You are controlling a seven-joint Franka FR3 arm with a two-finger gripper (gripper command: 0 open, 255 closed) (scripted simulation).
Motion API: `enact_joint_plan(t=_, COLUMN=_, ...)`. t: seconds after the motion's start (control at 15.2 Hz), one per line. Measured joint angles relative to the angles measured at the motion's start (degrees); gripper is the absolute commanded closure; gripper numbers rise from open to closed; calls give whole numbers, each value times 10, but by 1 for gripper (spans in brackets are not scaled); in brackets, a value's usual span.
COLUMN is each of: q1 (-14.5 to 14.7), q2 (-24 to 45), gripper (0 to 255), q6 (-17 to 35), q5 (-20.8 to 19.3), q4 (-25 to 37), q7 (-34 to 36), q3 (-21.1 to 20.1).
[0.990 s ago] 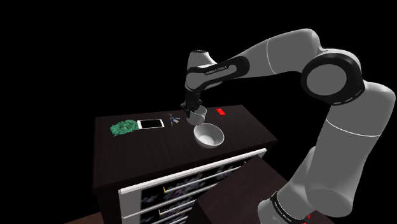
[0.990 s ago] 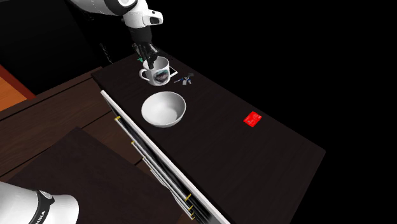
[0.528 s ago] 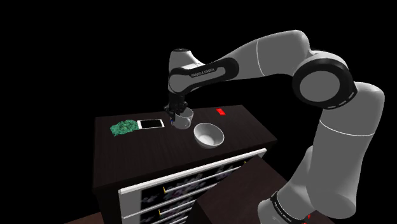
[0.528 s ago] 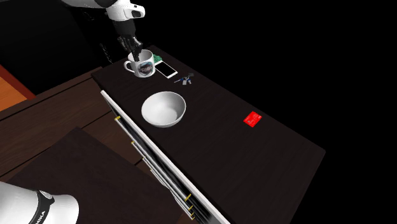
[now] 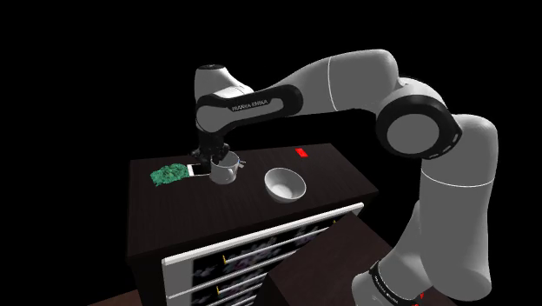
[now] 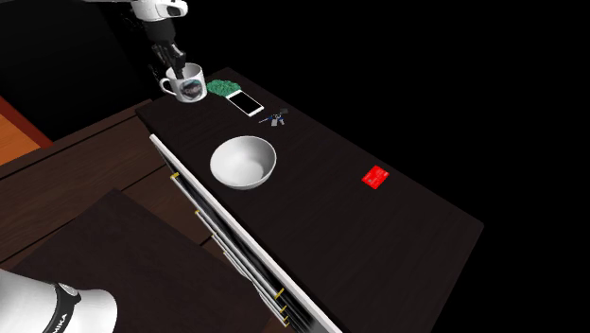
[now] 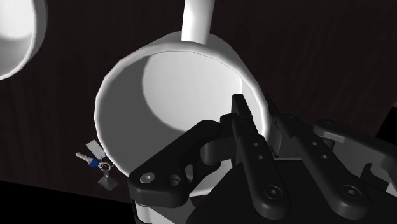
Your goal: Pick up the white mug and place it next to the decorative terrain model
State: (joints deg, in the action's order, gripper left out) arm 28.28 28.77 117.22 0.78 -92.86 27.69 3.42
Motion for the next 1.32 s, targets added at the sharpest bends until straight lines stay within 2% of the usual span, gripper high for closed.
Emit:
enact_joint_plan(t=0.2, q1=20, q2=29, gripper=255, q6=-14, q5=-1, q4=43, q7=28, q3=-8)
enact_joint_plan(t=0.33, q1=23, q2=40, gripper=255, q6=-10, q5=0, q4=49, q7=33, q3=-9)
enact_joint_plan(t=1.32, q1=23, q2=99, gripper=255, q6=72, q5=2, q4=26, q7=33, q3=-11)
